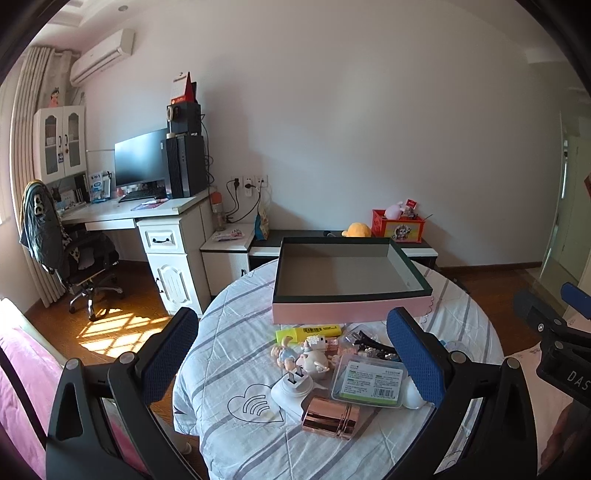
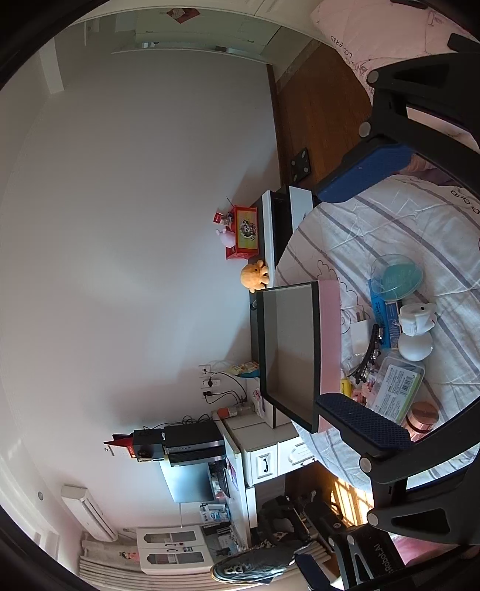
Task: Organize rigid objects
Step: 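Grasp the rose-gold canister with the left tool while the right tool grasps the white round toy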
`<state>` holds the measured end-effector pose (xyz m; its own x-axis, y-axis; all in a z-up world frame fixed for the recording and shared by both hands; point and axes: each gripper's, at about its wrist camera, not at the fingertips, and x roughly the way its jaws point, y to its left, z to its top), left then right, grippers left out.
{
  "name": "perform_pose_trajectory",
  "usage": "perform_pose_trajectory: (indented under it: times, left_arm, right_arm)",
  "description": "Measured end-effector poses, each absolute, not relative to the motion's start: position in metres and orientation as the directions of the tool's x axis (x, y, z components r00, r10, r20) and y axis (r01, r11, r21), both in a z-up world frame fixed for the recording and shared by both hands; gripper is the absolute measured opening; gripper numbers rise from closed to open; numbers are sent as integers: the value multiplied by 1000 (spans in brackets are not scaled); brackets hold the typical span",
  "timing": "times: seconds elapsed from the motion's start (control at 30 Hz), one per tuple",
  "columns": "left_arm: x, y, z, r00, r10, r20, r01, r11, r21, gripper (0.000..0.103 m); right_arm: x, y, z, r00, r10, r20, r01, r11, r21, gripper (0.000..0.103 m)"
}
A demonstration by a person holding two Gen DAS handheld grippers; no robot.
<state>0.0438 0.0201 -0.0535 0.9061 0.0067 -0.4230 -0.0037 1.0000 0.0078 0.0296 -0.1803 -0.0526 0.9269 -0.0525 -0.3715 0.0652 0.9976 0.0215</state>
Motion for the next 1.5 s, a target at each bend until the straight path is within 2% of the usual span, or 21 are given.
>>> perform_pose_trajectory:
  times: [0.53,0.63,0.77,0.9,0.97,1.03,1.07,1.17,1.23,1.37,1.5]
  left_arm:
    - [73,6,-180,727,0,-686,58,996,61,103]
    - [74,6,-188,714,-44,-699,81,997,20,103]
    - [79,1,-194,706,-29,-708,95,994,54,103]
    - [86,3,-202,682,-51,-730,104,994,27,103]
    - [92,5,-206,673,-61,-737,111,994,18,98]
    - [96,6,-208,667,-107,-738,135,991,-23,83]
    - [97,6,-209,662,-122,-739,142,989,-36,80]
    - [97,3,-210,670,-109,-734,144,989,-16,78]
    - [93,3,-208,680,-106,-725,146,989,-7,71]
    - [88,4,-206,687,-94,-721,148,989,12,67]
    - [84,6,-202,687,-112,-718,167,986,6,62]
  right_arm:
    - [66,-200,-160,808,-32,-588,53,998,19,103]
    - [67,-200,-175,787,-30,-616,48,999,13,103]
    - [67,-199,-188,767,-18,-642,38,999,18,103]
    - [69,-195,-192,761,-4,-649,23,1000,21,103]
    - [70,-192,-194,758,4,-652,14,1000,23,103]
    - [74,-191,-196,753,9,-658,10,1000,24,103]
    - [75,-189,-196,752,12,-659,5,1000,24,103]
    - [79,-184,-200,747,42,-663,-20,999,40,103]
    - [83,-179,-203,739,63,-671,-39,998,51,103]
    - [93,-168,-205,740,92,-667,-73,996,56,102]
    - [106,-158,-211,736,106,-668,-94,994,54,98]
